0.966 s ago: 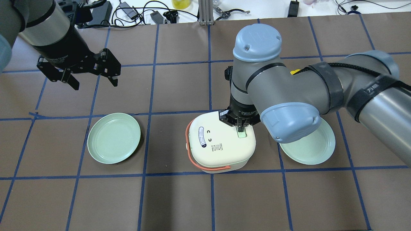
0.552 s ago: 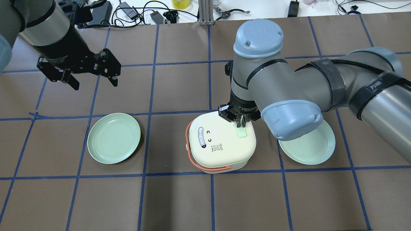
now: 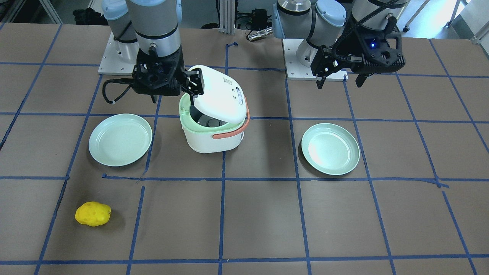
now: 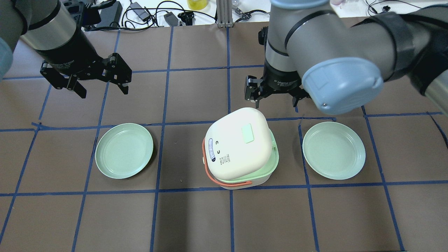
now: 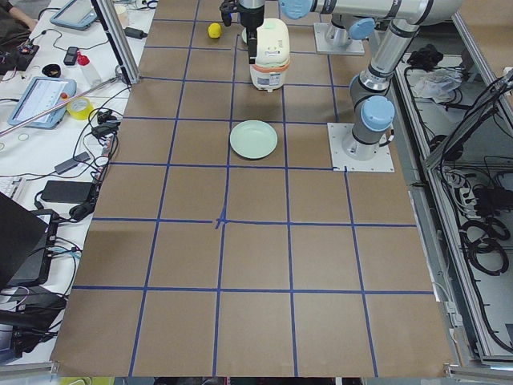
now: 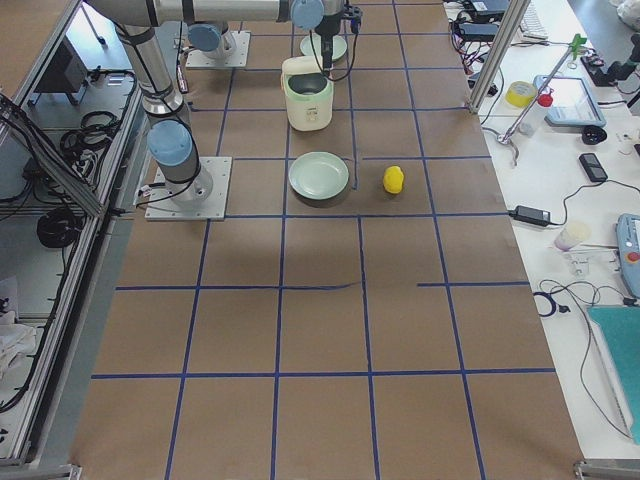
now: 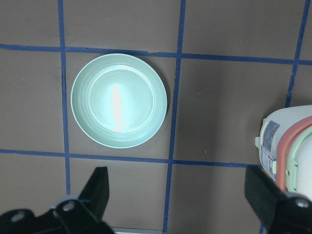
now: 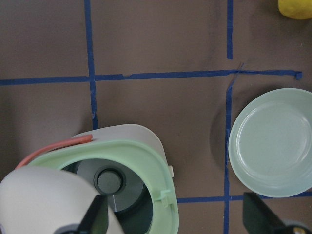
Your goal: Press rice cooker button
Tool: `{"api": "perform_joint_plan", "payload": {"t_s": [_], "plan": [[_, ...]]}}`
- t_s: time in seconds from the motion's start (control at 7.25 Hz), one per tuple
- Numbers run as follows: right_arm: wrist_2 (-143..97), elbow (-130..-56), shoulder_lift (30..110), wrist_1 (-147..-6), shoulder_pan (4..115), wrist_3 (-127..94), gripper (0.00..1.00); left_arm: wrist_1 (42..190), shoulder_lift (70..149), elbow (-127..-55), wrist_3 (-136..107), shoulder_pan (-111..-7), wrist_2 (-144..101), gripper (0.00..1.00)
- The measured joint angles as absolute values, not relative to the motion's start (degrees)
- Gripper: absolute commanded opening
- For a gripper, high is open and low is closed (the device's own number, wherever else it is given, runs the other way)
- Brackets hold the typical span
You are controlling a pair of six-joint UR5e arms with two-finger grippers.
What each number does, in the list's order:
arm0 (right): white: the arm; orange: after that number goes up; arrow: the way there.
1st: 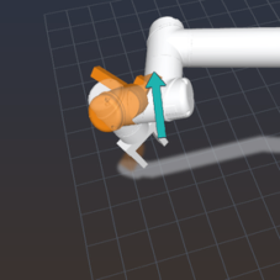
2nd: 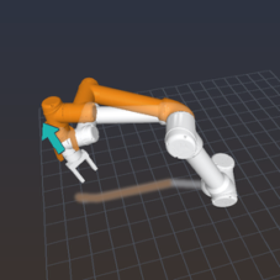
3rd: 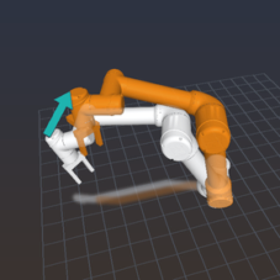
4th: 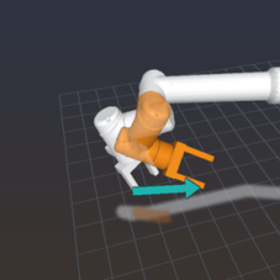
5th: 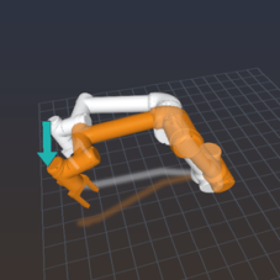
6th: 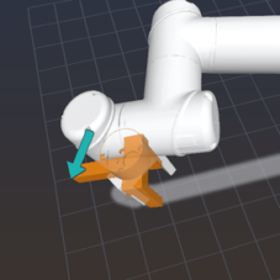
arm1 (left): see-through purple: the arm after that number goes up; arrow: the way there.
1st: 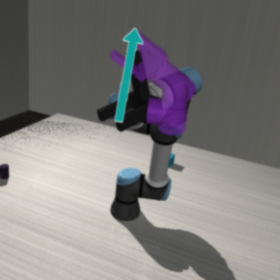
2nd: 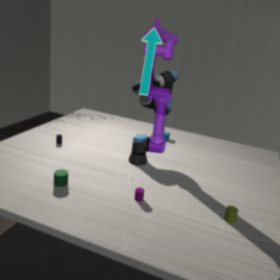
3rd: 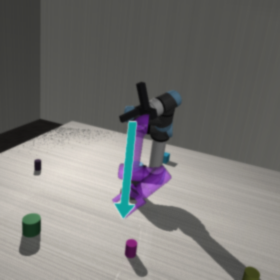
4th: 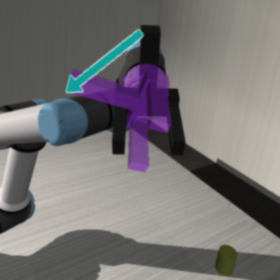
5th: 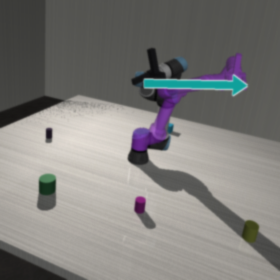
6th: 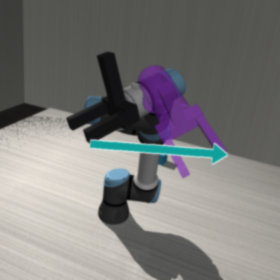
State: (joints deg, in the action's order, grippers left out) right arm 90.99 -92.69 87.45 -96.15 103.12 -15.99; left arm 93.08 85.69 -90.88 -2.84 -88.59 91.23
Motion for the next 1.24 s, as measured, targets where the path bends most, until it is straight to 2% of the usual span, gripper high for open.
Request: {"api": "perform_joint_plan", "payload": {"t_s": [0.41, 1.24], "plan": [[91.3, -87.7, 87.5, -93.7, 98.4, -12.7, 1.0, 93.1, 85.7, -90.9, -2.8, -88.6, 91.2, 1.0], [91.7, -87.2, 87.4, -93.8, 98.0, -12.1, 1.0, 93.1, 85.7, -90.9, -2.8, -88.6, 91.2, 1.0]]}}
